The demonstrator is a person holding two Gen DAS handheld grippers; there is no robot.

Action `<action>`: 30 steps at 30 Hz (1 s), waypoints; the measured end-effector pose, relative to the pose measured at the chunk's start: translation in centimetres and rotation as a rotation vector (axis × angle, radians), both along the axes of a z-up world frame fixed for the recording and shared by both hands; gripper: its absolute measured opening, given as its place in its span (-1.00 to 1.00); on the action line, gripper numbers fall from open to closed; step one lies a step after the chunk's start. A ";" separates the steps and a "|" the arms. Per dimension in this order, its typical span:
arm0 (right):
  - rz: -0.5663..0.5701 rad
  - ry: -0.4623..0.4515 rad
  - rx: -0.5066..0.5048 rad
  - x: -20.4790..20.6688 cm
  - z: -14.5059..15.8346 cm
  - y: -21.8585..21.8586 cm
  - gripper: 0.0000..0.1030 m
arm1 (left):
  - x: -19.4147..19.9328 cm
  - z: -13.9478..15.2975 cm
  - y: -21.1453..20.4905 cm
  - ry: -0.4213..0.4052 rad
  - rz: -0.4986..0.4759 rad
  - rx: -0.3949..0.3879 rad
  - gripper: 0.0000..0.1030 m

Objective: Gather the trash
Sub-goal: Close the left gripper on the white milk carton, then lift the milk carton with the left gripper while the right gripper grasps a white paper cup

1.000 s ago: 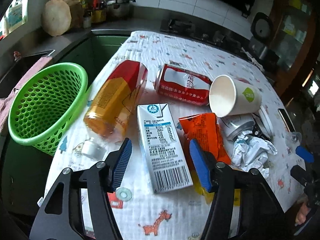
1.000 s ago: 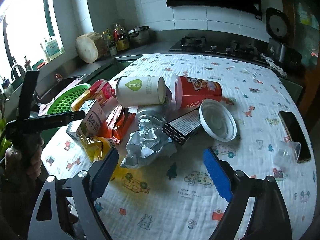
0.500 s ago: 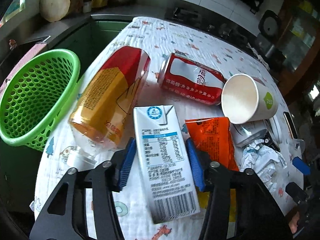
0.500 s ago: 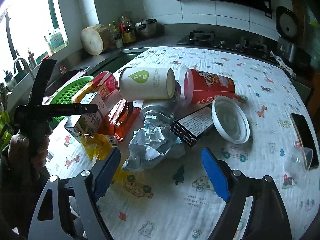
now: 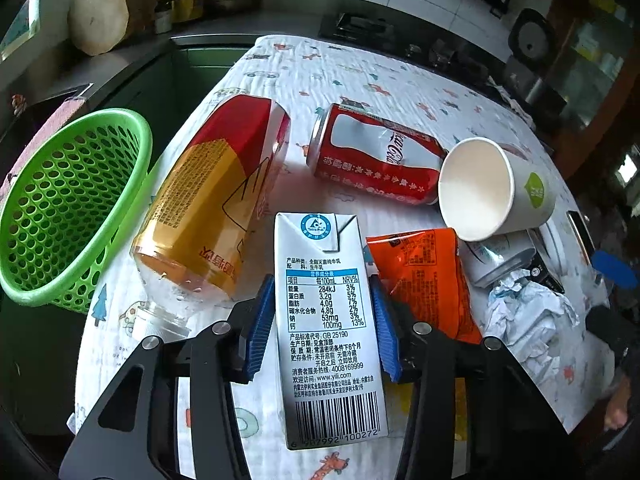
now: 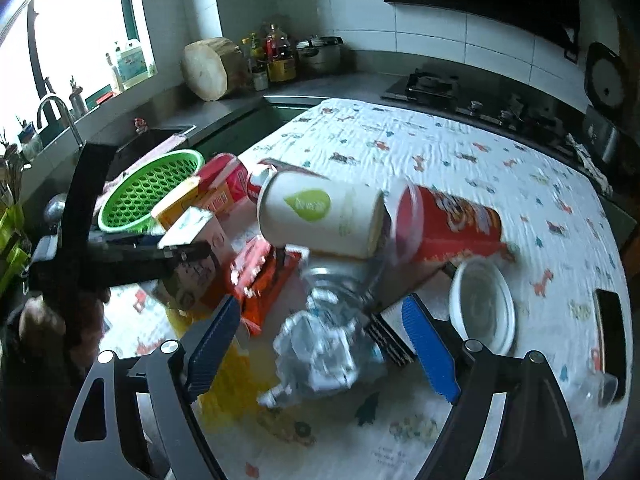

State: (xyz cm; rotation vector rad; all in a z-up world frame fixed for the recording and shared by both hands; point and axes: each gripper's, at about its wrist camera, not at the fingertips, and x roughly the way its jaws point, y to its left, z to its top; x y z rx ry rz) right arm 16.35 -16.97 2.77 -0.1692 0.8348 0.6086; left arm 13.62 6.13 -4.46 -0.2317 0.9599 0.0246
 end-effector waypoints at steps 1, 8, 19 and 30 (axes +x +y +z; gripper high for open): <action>-0.001 0.005 0.006 0.2 0.1 0.3 0.57 | 0.1 0.0 0.1 0.007 0.004 -0.008 -0.11; -0.016 0.030 0.031 2.3 -0.2 3.4 0.69 | 0.0 -0.2 0.5 -0.001 -0.022 -0.022 -0.12; -0.118 0.057 0.019 5.6 -1.5 5.2 0.71 | -1.0 -0.3 1.7 -0.024 -0.039 -0.108 -0.18; -0.097 0.010 -0.037 5.2 -2.0 6.8 0.71 | -1.7 0.1 2.1 -0.046 -0.048 -0.125 -0.19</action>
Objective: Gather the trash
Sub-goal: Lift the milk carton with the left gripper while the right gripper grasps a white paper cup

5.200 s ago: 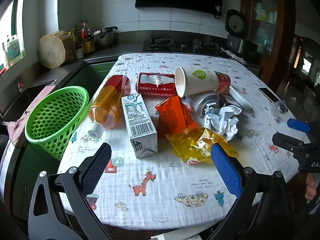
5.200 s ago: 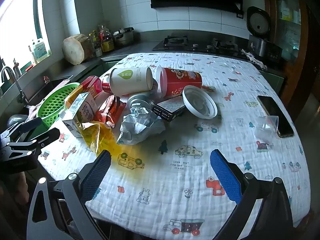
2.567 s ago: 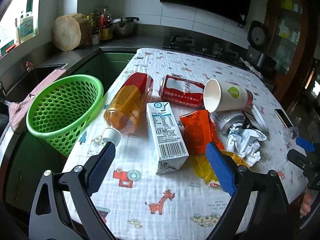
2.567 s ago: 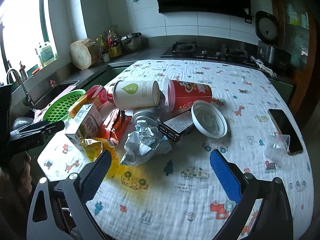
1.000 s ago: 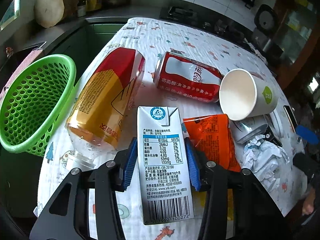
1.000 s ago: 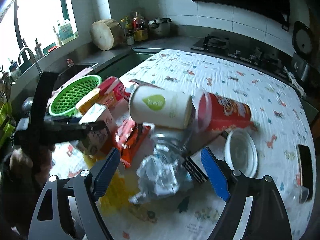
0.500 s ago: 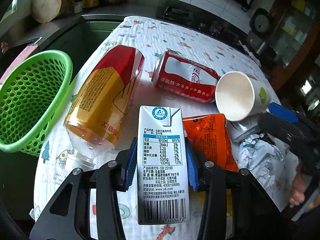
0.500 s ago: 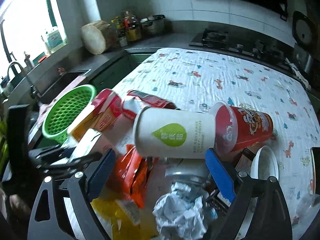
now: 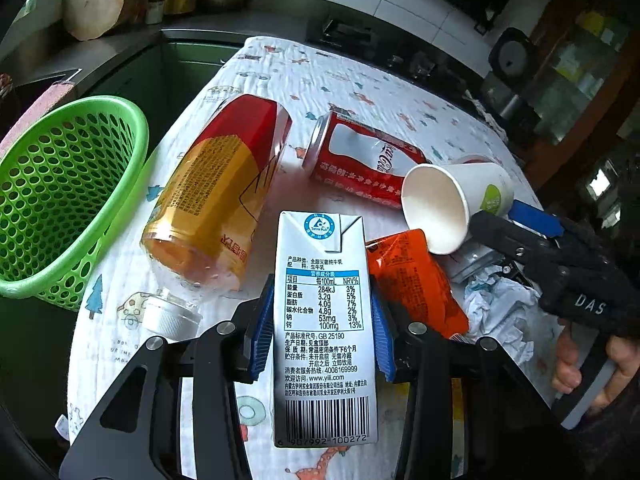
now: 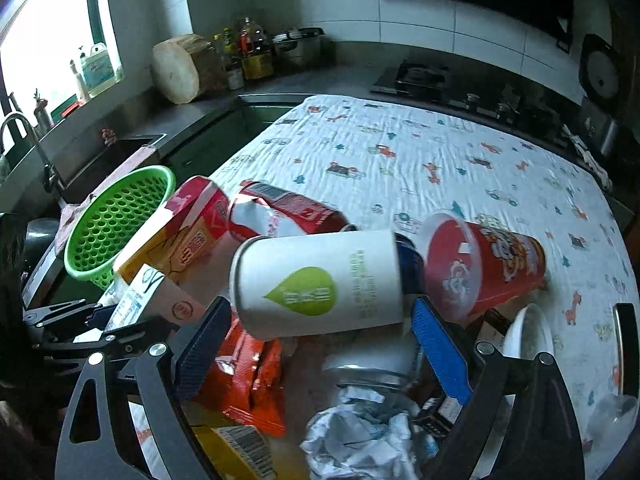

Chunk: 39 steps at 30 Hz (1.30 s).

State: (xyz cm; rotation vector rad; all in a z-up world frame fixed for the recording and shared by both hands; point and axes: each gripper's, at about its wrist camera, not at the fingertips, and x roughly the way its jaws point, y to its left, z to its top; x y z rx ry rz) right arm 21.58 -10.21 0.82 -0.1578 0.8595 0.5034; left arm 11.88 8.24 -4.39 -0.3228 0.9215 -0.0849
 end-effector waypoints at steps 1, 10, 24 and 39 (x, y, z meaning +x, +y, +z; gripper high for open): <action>-0.007 -0.006 -0.012 0.1 -0.2 0.3 0.71 | -0.1 0.0 0.0 -0.002 0.001 0.000 -0.19; 0.002 -0.034 -0.070 0.2 -0.7 1.2 0.68 | -1.2 0.9 0.9 -0.028 0.008 -0.006 -0.19; 0.027 -0.026 0.001 -0.6 1.6 0.2 0.67 | -2.6 3.5 2.9 -0.091 0.017 -0.039 -0.19; 0.123 -0.022 0.050 -1.1 4.9 3.5 0.67 | -3.0 7.3 10.4 -0.172 0.157 -0.002 -0.19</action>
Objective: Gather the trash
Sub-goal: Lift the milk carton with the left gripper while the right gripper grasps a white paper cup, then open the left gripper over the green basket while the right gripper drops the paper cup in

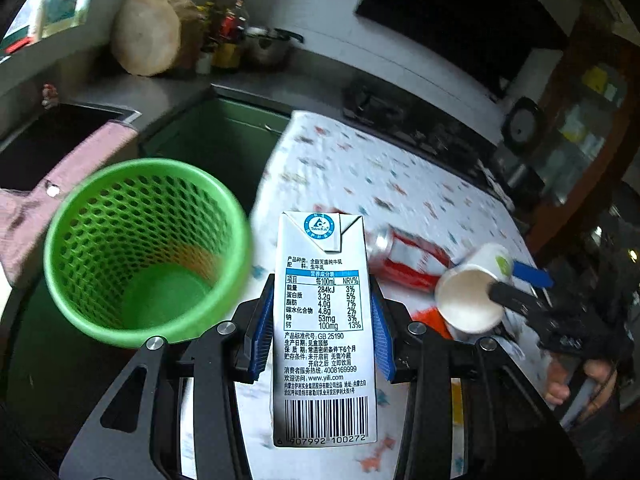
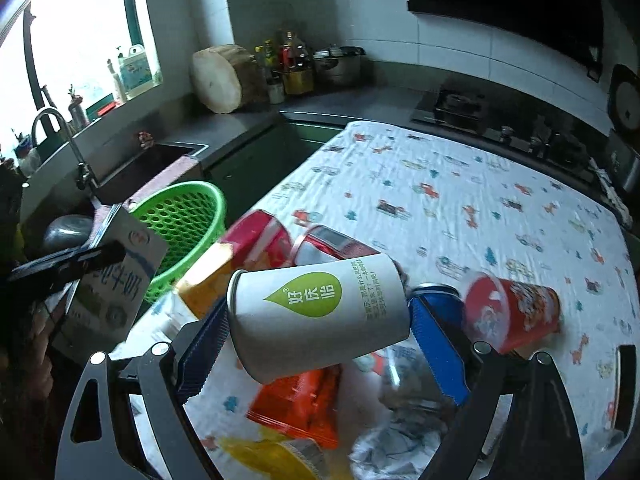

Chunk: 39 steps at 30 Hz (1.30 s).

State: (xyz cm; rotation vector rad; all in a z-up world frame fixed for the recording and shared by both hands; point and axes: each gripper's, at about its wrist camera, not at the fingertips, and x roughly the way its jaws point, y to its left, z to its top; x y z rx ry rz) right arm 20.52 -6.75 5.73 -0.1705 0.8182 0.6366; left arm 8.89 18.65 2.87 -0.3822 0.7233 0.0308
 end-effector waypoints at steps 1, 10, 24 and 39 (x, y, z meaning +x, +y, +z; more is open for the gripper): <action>0.011 0.002 0.001 0.0 0.1 0.5 0.67 | 0.2 0.2 0.8 -0.003 0.017 0.007 -0.19; 0.085 0.011 0.010 0.1 0.6 4.9 0.67 | 3.8 -1.3 8.2 0.045 0.155 0.056 -0.19; 0.199 0.069 0.026 0.8 -0.2 11.5 0.67 | 7.0 -7.9 14.3 0.209 0.241 0.046 -0.17; 0.282 0.104 0.014 1.0 -1.4 17.8 0.67 | 3.9 -7.3 16.4 0.177 0.292 0.027 0.11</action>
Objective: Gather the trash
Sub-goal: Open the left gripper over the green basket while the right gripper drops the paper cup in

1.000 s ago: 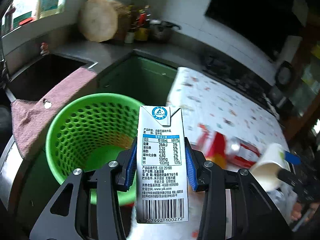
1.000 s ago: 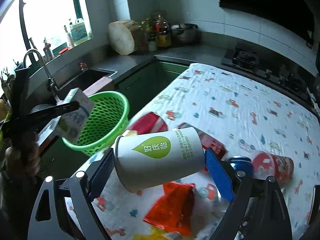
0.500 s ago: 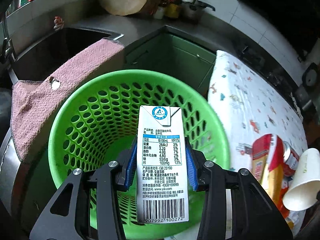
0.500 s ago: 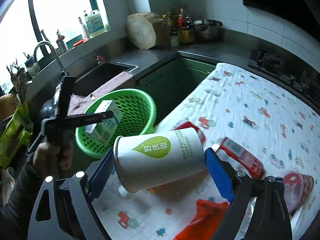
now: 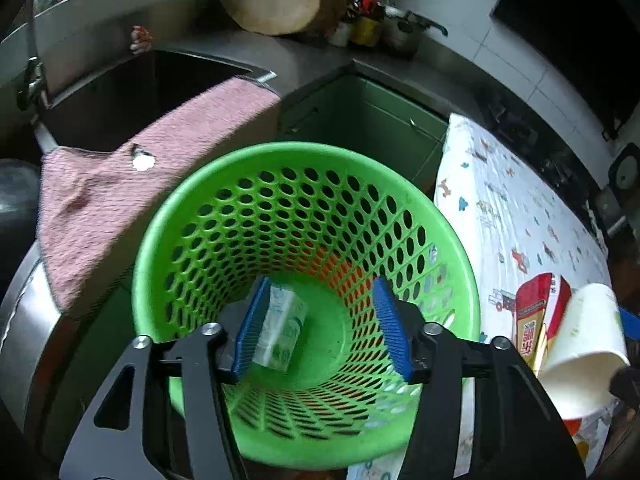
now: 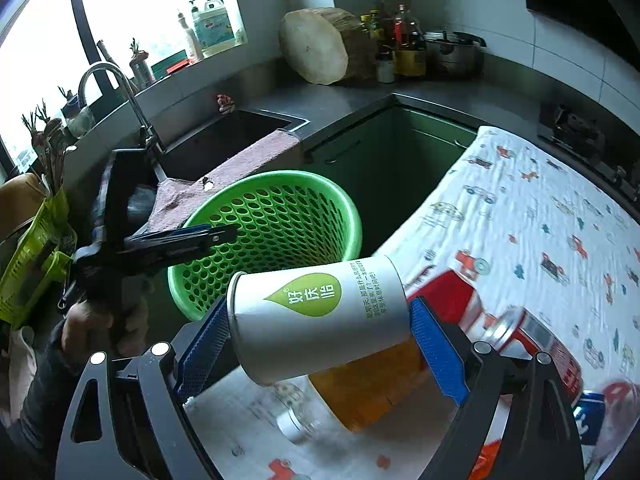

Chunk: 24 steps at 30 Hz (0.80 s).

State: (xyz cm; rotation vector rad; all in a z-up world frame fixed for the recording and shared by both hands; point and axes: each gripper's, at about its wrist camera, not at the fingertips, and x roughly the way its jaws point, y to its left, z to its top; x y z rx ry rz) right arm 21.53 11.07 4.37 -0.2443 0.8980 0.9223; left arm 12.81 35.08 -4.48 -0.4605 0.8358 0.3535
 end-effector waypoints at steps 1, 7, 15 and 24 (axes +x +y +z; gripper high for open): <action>0.004 0.004 0.001 0.0 -0.1 0.5 0.67 | -0.8 0.4 0.1 -0.009 0.011 0.003 0.11; 0.028 0.017 -0.008 0.1 -1.0 3.4 0.67 | -4.6 1.6 0.5 -0.047 0.056 0.014 0.13; 0.046 0.041 -0.026 0.2 -2.6 6.8 0.67 | -8.4 2.0 0.6 -0.062 0.104 0.020 0.25; 0.051 0.064 -0.042 0.6 -4.4 9.3 0.67 | -10.6 1.8 0.0 -0.074 0.117 0.021 0.31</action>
